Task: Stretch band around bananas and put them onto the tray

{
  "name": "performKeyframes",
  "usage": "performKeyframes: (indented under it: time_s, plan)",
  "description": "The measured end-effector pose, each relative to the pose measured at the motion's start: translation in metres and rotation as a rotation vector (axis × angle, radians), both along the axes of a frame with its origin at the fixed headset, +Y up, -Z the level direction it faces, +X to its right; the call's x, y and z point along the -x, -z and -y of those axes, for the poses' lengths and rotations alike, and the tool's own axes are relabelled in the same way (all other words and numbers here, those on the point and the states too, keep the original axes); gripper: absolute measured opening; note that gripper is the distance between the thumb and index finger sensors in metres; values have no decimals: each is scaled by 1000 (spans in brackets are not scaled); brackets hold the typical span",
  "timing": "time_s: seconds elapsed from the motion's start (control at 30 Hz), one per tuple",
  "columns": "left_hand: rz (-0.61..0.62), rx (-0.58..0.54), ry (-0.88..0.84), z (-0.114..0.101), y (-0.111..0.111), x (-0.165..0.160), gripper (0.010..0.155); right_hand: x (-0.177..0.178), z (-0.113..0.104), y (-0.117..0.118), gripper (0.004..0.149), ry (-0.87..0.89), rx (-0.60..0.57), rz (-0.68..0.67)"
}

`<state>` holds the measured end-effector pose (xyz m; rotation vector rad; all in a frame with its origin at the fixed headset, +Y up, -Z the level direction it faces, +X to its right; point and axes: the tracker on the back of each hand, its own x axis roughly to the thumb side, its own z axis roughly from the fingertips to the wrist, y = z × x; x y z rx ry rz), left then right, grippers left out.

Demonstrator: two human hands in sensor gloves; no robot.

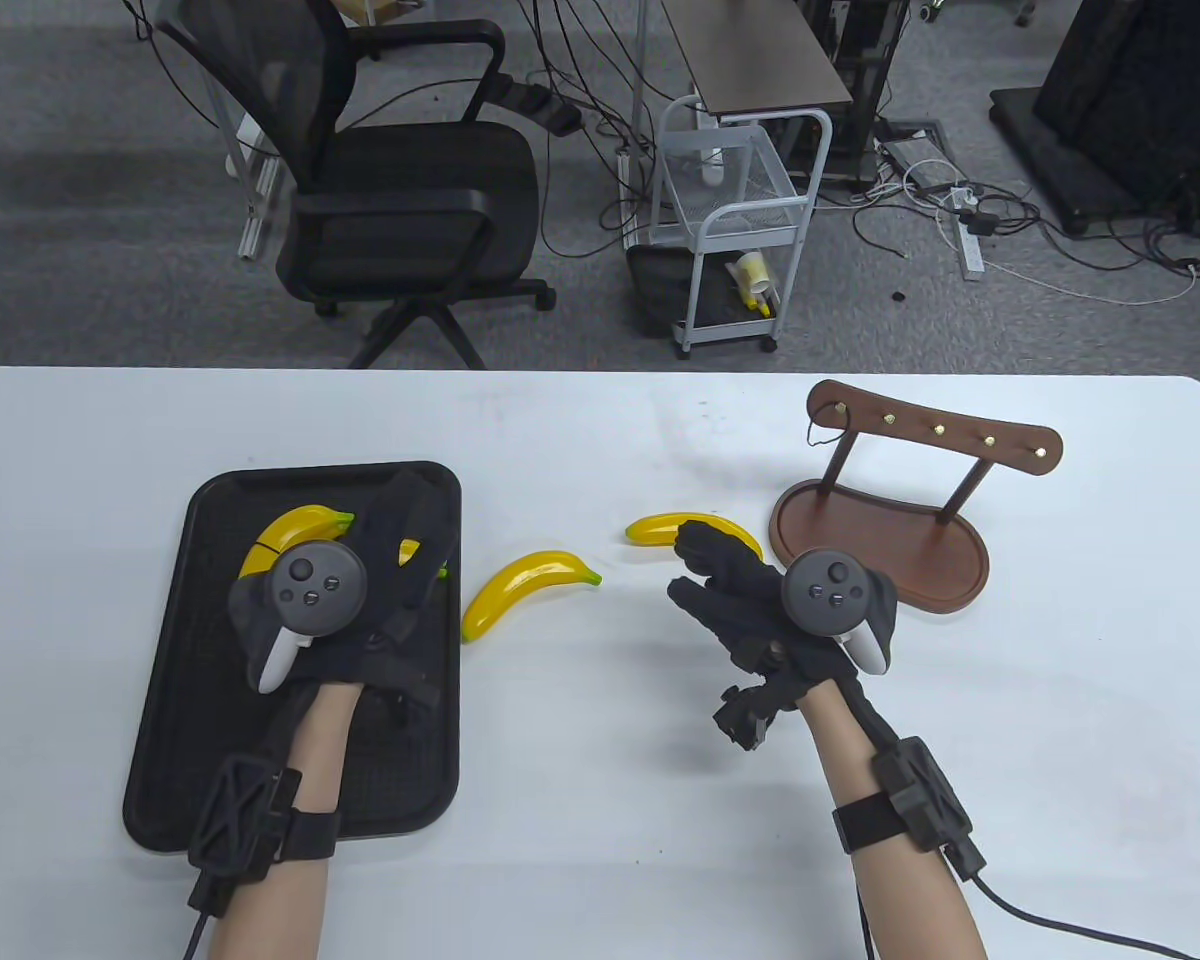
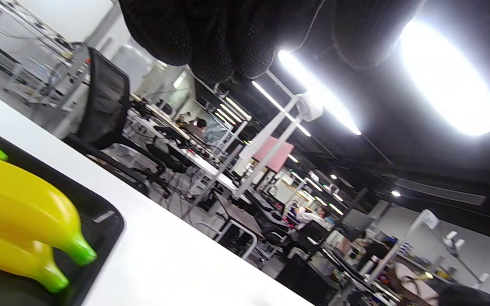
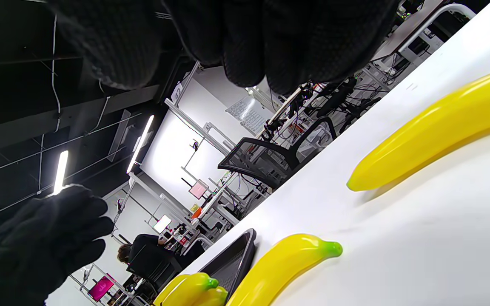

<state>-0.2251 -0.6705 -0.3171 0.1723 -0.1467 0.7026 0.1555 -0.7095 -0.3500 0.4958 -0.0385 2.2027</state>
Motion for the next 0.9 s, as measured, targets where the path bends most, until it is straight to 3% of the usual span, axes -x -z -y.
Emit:
performKeyframes:
  time_s: [0.6,0.9]
  plan:
    - [228,80,-75,26,-1,-48,61,-14,12,6,66,119,46,112]
    - [269,119,-61,41,0,-61,62,-37,25,14,65,255,102,289]
